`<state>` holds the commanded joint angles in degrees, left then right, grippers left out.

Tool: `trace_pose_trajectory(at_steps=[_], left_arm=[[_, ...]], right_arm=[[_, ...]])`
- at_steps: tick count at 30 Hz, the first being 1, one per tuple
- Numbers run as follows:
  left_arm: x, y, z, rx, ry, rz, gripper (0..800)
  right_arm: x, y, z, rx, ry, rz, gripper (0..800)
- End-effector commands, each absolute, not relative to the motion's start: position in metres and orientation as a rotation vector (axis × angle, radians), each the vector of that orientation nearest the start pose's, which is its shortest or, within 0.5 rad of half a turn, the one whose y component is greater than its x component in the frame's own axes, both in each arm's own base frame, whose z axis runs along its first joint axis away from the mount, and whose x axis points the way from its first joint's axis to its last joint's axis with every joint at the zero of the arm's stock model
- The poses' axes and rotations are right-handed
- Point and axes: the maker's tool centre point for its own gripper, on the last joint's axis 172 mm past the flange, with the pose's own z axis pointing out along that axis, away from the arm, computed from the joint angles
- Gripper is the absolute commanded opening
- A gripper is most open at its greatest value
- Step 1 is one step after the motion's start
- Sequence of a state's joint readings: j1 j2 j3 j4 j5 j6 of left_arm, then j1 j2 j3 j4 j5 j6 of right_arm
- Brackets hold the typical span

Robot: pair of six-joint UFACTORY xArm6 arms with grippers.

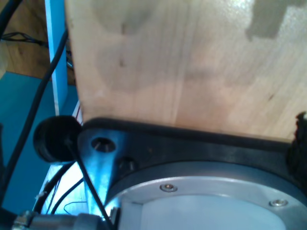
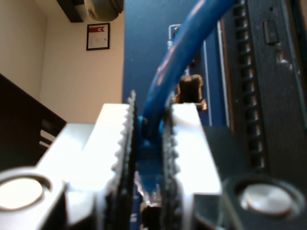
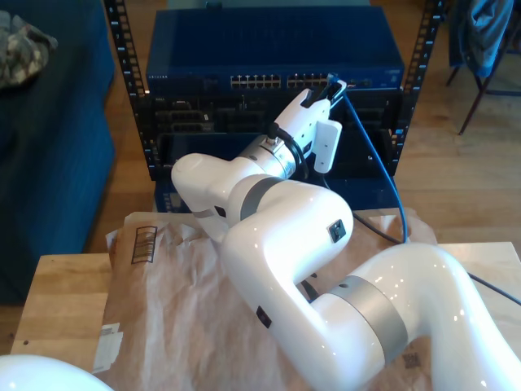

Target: Grab the cable and plug it in

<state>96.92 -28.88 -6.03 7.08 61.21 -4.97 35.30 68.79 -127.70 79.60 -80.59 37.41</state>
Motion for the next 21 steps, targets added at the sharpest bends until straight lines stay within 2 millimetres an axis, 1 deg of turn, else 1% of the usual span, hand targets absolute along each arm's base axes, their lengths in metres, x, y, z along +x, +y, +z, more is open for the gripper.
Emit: trace_pose_trajectory(at_steps=[3, 6, 16, 21], left_arm=[[-0.0387, 0.1154, 0.0315, 1.872, 2.114, -0.554, 800], [-0.0387, 0.1154, 0.0315, 1.871, 2.116, -0.554, 800], [-0.0387, 0.1154, 0.0315, 1.871, 2.116, -0.554, 800], [-0.0387, 0.1154, 0.0315, 1.871, 2.116, -0.554, 800]], right_arm=[[0.6630, 0.1265, 0.2685, -0.657, 1.663, -1.712, 0], [0.6634, 0.1245, 0.2685, -0.655, 1.665, -1.714, 0], [0.6626, 0.1296, 0.2724, -0.652, 1.659, -1.705, 0], [0.6623, 0.1306, 0.2709, -0.657, 1.659, -1.706, 0]])
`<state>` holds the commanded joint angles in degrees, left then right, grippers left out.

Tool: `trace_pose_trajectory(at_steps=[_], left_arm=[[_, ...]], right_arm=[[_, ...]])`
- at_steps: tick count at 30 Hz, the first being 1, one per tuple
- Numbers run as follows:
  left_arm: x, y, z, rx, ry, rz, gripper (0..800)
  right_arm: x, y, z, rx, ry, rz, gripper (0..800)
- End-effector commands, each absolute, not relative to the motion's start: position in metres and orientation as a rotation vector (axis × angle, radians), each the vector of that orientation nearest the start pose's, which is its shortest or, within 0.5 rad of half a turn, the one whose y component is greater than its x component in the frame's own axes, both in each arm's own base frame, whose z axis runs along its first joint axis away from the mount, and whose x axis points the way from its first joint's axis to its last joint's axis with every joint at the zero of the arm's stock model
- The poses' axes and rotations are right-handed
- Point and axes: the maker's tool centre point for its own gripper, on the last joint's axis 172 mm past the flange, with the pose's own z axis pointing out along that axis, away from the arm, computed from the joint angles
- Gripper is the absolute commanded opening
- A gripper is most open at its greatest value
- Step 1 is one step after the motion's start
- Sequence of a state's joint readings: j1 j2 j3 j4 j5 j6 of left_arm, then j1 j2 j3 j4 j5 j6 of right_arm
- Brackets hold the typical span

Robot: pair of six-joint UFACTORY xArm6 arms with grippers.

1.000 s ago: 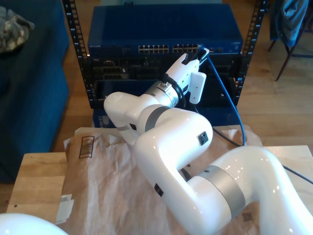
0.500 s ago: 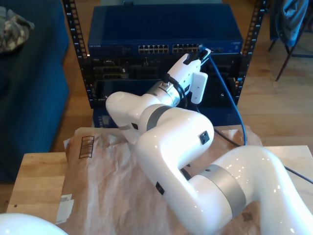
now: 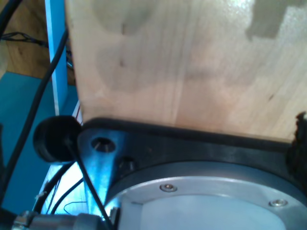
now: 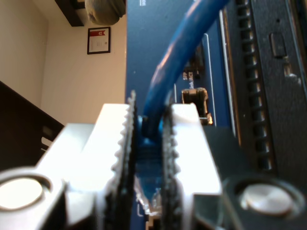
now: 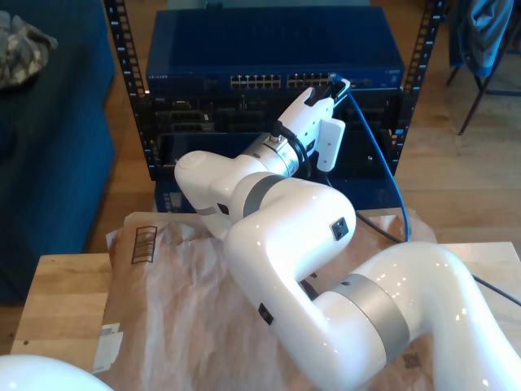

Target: Grab the cable and plug it in

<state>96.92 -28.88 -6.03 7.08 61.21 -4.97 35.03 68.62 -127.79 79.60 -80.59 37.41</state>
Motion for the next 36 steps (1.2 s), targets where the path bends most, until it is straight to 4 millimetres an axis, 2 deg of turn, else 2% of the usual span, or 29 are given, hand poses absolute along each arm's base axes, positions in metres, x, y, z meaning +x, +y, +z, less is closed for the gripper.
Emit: trace_pose_trajectory(at_steps=[16, 25, 36], left_arm=[[-0.039, 0.115, 0.031, 1.872, 2.114, -0.554, 800], [-0.039, 0.115, 0.031, 1.872, 2.114, -0.554, 800], [-0.039, 0.115, 0.031, 1.871, 2.116, -0.554, 800]], right_arm=[[0.662, 0.135, 0.274, -0.655, 1.654, -1.698, 0], [0.657, 0.154, 0.271, -0.682, 1.638, -1.681, 0], [0.658, 0.134, 0.266, -0.657, 1.672, -1.703, 0]])
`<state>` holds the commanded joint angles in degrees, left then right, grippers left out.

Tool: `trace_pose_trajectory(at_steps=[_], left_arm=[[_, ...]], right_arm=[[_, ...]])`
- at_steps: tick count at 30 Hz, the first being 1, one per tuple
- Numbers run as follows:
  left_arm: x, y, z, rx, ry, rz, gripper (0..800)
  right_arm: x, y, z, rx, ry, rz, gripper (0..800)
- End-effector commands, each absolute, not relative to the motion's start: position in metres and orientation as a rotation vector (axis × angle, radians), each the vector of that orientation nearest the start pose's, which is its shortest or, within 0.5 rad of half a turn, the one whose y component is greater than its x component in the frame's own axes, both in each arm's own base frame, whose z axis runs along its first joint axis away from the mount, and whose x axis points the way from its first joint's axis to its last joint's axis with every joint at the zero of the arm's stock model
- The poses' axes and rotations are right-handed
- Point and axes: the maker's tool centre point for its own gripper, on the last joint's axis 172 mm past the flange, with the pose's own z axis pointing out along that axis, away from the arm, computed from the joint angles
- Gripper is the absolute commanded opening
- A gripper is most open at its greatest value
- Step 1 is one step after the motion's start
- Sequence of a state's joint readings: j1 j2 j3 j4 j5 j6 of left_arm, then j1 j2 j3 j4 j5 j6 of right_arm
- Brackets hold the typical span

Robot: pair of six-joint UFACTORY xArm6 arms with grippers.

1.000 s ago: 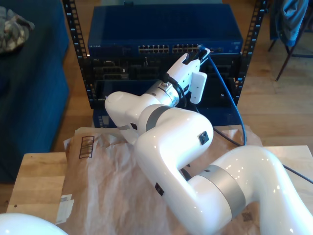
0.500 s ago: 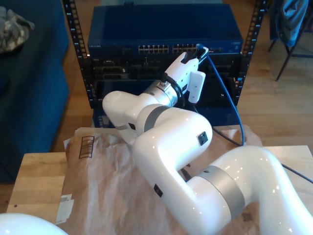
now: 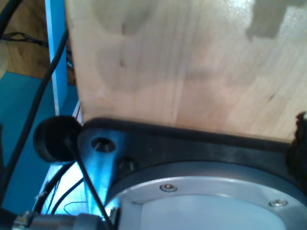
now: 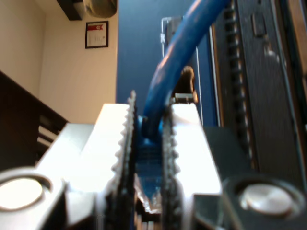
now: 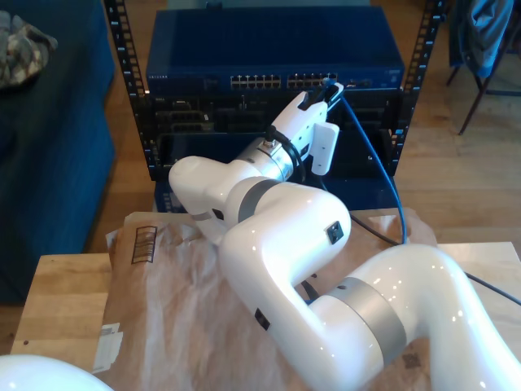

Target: Grab the cable and plug it in

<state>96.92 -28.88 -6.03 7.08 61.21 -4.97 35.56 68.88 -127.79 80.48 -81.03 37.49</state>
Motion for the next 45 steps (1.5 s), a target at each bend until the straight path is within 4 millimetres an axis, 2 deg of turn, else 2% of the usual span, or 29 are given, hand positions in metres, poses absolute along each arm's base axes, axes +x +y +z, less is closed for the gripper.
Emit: trace_pose_trajectory(at_steps=[4, 10, 18, 45], left_arm=[[-0.039, 0.115, 0.031, 1.871, 2.116, -0.554, 800], [-0.039, 0.115, 0.031, 1.871, 2.116, -0.554, 800], [-0.039, 0.115, 0.031, 1.871, 2.116, -0.554, 800], [-0.039, 0.115, 0.031, 1.871, 2.116, -0.554, 800]], right_arm=[[0.657, 0.135, 0.267, -0.649, 1.678, -1.694, 0], [0.659, 0.139, 0.280, -0.613, 1.669, -1.672, 0], [0.661, 0.129, 0.269, -0.622, 1.680, -1.691, 0], [0.663, 0.129, 0.270, -0.623, 1.679, -1.688, 0]])
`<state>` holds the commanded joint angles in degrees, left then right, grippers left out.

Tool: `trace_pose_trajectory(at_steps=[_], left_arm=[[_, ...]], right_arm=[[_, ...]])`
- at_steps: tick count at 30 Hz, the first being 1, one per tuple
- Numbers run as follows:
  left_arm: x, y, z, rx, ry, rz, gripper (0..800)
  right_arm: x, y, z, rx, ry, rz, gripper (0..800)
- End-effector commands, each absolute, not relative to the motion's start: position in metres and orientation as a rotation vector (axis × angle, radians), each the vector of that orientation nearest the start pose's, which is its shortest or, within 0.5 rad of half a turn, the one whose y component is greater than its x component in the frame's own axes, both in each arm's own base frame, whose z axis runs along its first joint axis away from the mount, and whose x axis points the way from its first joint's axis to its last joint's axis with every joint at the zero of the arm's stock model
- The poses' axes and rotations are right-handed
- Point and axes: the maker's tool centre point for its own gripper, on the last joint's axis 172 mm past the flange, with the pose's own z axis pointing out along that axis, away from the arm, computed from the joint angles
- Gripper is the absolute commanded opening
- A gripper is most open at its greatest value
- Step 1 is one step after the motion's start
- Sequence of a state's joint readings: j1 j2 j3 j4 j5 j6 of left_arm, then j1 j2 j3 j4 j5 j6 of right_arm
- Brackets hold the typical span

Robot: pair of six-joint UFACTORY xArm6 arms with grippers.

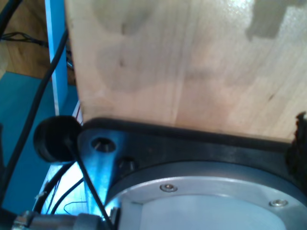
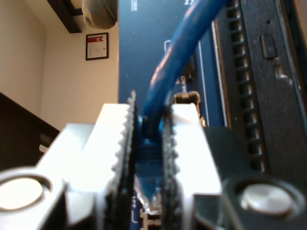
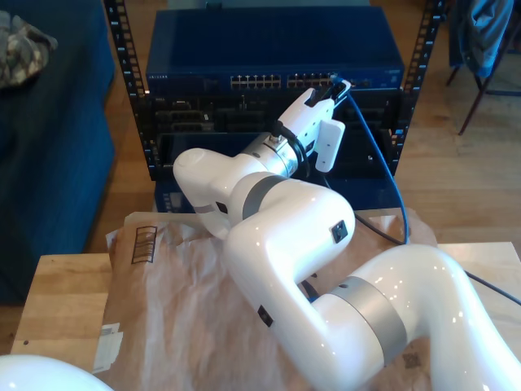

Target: Grab the cable and plug it in

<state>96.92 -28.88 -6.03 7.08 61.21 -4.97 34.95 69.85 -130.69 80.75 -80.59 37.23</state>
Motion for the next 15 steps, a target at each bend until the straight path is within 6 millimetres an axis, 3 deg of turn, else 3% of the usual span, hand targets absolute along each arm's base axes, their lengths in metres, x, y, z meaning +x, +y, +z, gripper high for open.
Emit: trace_pose_trajectory(at_steps=[15], left_arm=[[-0.0387, 0.1154, 0.0315, 1.871, 2.116, -0.554, 800]], right_arm=[[0.6649, 0.1288, 0.2639, -0.637, 1.679, -1.686, 0]])
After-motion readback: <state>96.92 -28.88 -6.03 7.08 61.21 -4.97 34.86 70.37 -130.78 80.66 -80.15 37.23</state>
